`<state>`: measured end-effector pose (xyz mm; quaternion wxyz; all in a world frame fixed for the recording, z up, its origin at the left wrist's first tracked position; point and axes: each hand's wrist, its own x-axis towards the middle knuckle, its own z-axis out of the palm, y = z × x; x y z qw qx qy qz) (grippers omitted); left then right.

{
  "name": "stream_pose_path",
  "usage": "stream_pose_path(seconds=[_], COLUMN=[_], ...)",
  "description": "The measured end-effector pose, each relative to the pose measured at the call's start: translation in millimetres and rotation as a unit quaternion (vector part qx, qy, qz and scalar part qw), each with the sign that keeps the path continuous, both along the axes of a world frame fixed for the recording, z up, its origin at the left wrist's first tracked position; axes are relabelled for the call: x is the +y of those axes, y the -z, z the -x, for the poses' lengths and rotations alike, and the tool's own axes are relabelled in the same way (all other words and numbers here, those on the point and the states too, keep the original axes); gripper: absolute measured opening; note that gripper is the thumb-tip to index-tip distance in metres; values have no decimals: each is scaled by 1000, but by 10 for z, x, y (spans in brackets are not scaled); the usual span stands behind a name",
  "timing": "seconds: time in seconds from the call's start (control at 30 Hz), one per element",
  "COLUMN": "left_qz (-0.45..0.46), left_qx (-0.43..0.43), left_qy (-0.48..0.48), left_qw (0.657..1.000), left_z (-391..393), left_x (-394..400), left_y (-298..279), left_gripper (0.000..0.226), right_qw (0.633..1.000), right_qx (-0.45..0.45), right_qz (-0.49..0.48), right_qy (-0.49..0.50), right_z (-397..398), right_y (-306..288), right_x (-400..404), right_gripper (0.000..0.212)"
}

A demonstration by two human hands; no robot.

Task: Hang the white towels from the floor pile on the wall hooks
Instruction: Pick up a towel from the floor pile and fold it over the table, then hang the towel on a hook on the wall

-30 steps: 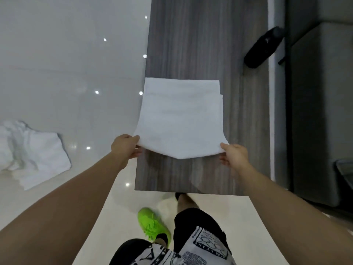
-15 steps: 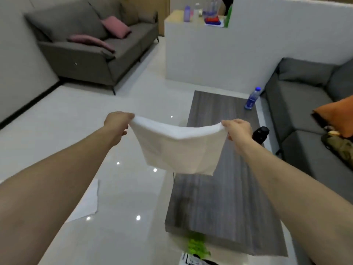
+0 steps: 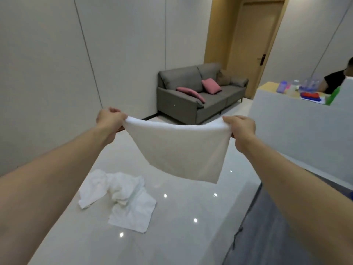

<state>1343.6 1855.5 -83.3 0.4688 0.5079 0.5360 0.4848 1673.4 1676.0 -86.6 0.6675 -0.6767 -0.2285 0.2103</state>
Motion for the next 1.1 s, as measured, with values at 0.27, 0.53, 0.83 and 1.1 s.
stream_pose_path(seconds=[0.27, 0.53, 0.83, 1.1], left_qz=[-27, -32, -8, -9], left_qx=[47, 124, 261, 315], left_qy=[-143, -284, -449, -562], left_qw=[988, 950, 854, 765], left_z=[1651, 3061, 4408, 5727], left_x=[519, 817, 647, 212], left_y=[-131, -411, -556, -564], left_gripper=[18, 28, 20, 6], right_qw=[983, 933, 830, 766], right_qx=[9, 20, -182, -285], right_qz=[-41, -75, -74, -118], right_qy=[-181, -351, -523, -564], right_z=[1224, 2546, 4238, 6199], right_y=[-243, -350, -442, -392], right_x=[1668, 3265, 4261, 4575], right_gripper=[13, 25, 18, 15])
